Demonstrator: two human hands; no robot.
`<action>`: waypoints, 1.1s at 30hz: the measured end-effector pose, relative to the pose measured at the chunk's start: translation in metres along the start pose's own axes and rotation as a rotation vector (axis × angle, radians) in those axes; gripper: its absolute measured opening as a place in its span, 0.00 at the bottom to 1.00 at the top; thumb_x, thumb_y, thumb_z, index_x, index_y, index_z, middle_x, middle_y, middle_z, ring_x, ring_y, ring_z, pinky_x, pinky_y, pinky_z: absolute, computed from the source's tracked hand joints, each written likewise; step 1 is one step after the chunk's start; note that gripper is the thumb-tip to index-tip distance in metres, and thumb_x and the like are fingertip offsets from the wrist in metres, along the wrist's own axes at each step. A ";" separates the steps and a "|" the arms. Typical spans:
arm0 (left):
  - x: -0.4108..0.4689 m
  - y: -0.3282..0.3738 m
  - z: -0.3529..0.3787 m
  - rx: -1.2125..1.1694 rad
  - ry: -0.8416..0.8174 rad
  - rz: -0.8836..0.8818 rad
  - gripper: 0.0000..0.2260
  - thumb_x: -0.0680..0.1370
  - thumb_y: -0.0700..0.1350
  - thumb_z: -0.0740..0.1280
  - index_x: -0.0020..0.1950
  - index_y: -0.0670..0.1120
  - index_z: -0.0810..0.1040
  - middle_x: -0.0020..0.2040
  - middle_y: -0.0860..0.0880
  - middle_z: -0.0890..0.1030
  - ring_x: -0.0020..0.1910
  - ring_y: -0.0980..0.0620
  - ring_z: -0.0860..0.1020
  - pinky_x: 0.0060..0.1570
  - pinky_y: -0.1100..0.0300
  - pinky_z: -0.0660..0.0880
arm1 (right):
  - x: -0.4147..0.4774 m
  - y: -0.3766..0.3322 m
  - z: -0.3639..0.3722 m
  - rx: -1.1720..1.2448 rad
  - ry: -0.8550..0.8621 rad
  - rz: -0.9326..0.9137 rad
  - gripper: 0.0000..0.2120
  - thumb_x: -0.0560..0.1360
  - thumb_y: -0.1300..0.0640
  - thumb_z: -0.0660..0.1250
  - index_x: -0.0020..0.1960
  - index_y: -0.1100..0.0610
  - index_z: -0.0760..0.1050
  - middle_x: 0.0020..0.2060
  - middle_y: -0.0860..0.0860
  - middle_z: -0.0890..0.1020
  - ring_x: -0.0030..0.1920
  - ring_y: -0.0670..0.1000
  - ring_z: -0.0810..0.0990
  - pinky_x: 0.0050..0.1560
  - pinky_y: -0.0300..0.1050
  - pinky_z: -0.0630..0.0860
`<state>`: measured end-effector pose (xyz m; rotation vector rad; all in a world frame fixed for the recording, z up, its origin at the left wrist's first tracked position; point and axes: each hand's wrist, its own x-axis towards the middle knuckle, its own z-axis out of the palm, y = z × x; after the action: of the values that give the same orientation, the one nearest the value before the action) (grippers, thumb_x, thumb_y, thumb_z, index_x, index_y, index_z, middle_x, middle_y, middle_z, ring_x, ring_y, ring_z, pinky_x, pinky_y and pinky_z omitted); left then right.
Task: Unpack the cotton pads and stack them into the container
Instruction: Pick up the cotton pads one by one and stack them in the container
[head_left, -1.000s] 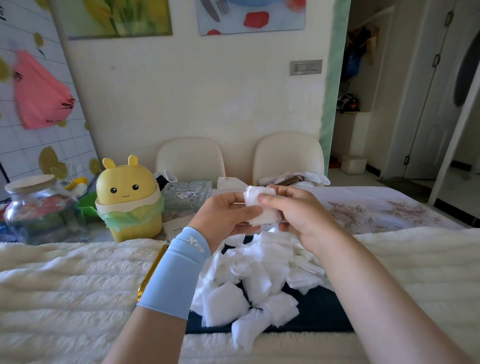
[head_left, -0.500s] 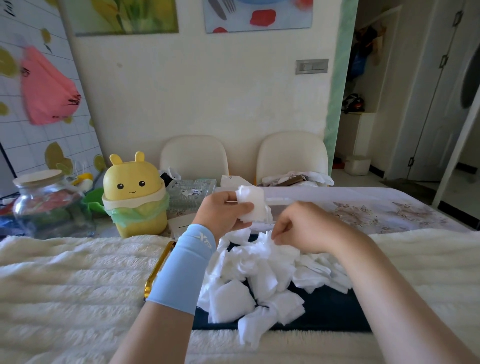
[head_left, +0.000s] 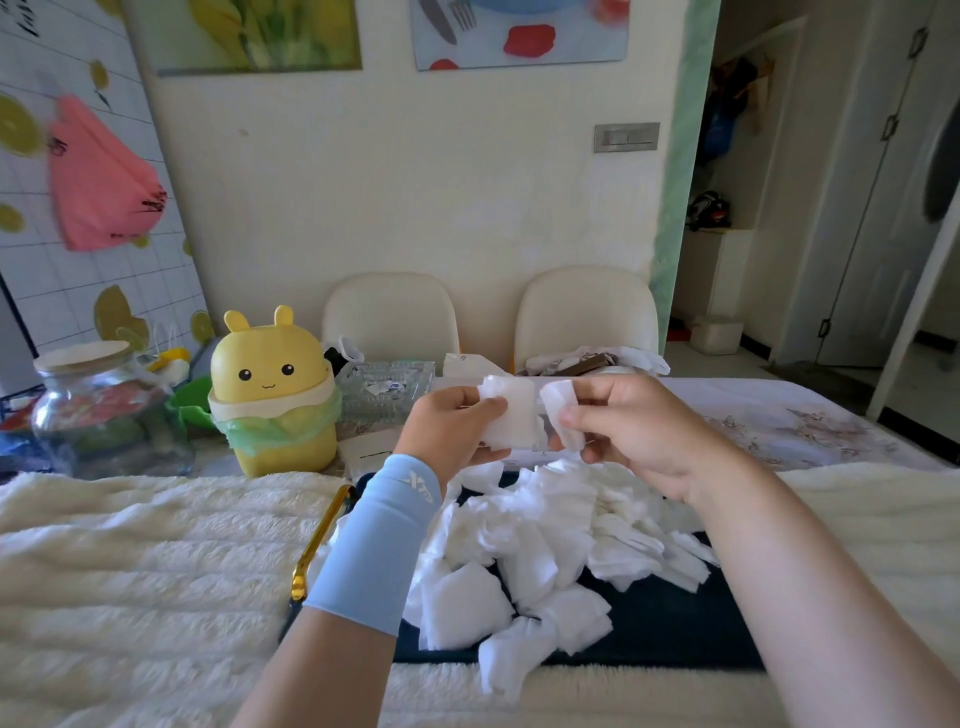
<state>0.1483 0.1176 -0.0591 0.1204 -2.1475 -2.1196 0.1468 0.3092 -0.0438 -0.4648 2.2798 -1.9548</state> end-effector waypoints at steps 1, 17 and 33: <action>0.000 0.000 0.001 -0.005 -0.007 0.000 0.05 0.78 0.41 0.69 0.49 0.40 0.82 0.50 0.40 0.82 0.47 0.45 0.83 0.47 0.51 0.83 | 0.001 0.000 0.000 0.071 0.001 0.022 0.09 0.79 0.67 0.66 0.54 0.58 0.83 0.41 0.55 0.86 0.42 0.53 0.84 0.32 0.39 0.74; -0.010 0.003 0.014 -0.148 -0.168 -0.016 0.12 0.78 0.44 0.71 0.55 0.36 0.81 0.50 0.38 0.84 0.45 0.45 0.84 0.47 0.52 0.82 | 0.002 0.000 0.002 -0.080 0.086 0.019 0.09 0.71 0.62 0.77 0.48 0.52 0.84 0.34 0.42 0.84 0.32 0.41 0.77 0.31 0.35 0.68; -0.012 0.002 0.016 -0.074 -0.079 0.098 0.09 0.76 0.39 0.73 0.54 0.37 0.82 0.48 0.38 0.85 0.42 0.50 0.84 0.42 0.58 0.83 | -0.001 -0.004 0.008 -0.149 0.126 -0.055 0.12 0.69 0.53 0.80 0.51 0.50 0.84 0.44 0.46 0.88 0.46 0.46 0.86 0.48 0.40 0.81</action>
<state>0.1582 0.1356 -0.0581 -0.0756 -2.0671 -2.1792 0.1506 0.3009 -0.0410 -0.4342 2.5291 -1.8971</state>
